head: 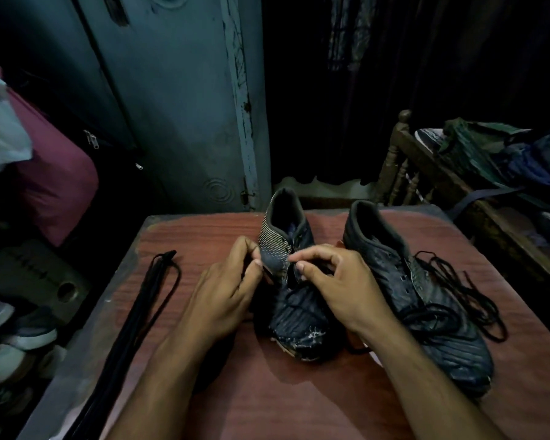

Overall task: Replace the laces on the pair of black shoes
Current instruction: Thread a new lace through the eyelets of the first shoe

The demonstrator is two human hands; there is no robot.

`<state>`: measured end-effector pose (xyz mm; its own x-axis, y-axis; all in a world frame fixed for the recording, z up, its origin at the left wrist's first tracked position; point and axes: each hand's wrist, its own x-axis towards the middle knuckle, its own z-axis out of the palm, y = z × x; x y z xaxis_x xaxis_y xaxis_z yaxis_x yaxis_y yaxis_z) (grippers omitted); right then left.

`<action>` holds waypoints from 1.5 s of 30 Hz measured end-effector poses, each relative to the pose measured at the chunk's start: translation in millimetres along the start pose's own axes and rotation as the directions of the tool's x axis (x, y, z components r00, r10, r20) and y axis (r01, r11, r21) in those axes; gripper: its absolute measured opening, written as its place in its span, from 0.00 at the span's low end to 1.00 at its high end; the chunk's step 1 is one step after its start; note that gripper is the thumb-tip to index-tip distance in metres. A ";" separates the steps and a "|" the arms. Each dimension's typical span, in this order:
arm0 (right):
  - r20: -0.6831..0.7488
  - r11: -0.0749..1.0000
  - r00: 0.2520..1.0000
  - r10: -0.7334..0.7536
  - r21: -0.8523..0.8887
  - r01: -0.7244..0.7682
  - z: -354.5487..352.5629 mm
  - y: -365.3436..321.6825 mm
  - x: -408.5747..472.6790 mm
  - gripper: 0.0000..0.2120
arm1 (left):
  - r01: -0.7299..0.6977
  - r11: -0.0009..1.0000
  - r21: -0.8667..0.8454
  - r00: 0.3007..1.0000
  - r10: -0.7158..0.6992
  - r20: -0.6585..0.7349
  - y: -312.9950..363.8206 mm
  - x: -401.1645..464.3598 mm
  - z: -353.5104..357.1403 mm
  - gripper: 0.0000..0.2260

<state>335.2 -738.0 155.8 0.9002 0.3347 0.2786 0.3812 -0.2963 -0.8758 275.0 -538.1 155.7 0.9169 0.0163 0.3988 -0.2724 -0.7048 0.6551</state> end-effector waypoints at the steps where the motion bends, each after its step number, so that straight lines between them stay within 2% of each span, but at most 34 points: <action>1: -0.006 1.000 1.000 -0.010 0.007 0.010 0.1 -1.3 -1.2 0.07 | 0.013 1.000 -0.018 1.000 -0.014 -0.016 0.9 0.3 0.6 0.07; 5: -0.042 0.997 0.997 -0.060 0.039 0.062 3.0 -6.6 -2.1 0.06 | 0.019 0.992 -0.127 0.998 -0.026 -0.054 9.3 1.2 4.6 0.04; 12: -0.011 0.988 1.000 -0.015 0.155 0.016 9.2 -9.4 -3.6 0.05 | 0.089 0.912 -0.401 0.991 -0.122 -0.057 13.6 1.6 12.7 0.03; 18: -0.024 0.996 0.998 -0.061 0.058 0.062 8.4 -6.8 -3.0 0.05 | 0.110 0.864 -0.491 0.988 -0.148 -0.039 8.4 3.8 11.3 0.07; 23: -0.023 0.994 0.999 -0.026 0.109 0.028 10.1 -5.8 -2.7 0.07 | 0.165 0.782 -0.601 0.981 -0.195 0.014 11.5 3.4 12.5 0.07; 28: -0.083 0.985 0.983 -0.161 -0.079 0.154 11.8 -2.4 -5.4 0.05 | 0.214 0.691 -0.690 0.969 -0.238 0.063 14.7 1.8 12.3 0.10; 31: -0.126 0.986 0.980 -0.157 -0.075 0.148 14.1 -5.8 -10.8 0.03 | 0.237 0.722 -0.650 0.960 -0.278 0.040 13.0 -0.7 19.2 0.12; 34: -0.175 0.991 0.977 -0.126 -0.062 0.117 11.4 -18.2 -19.6 0.03 | 0.255 0.777 -0.576 0.950 -0.313 -0.002 13.8 -2.9 25.2 0.18; 38: -0.199 0.987 0.967 -0.157 0.001 0.160 -5.9 -54.2 -38.0 0.04 | 0.197 0.931 -0.306 0.979 -0.206 0.005 21.4 -7.5 19.7 0.21; 45: -0.303 0.953 0.921 -0.246 0.098 0.287 -52.8 -119.3 -72.0 0.05 | 0.186 0.971 -0.147 0.982 -0.188 0.001 35.4 -18.0 21.6 0.18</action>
<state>236.0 -774.0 261.1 0.7989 0.1102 0.5913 0.6008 -0.0990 -0.7933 255.2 -578.7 157.8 0.9520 0.1482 0.2680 -0.1368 -0.5772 0.8051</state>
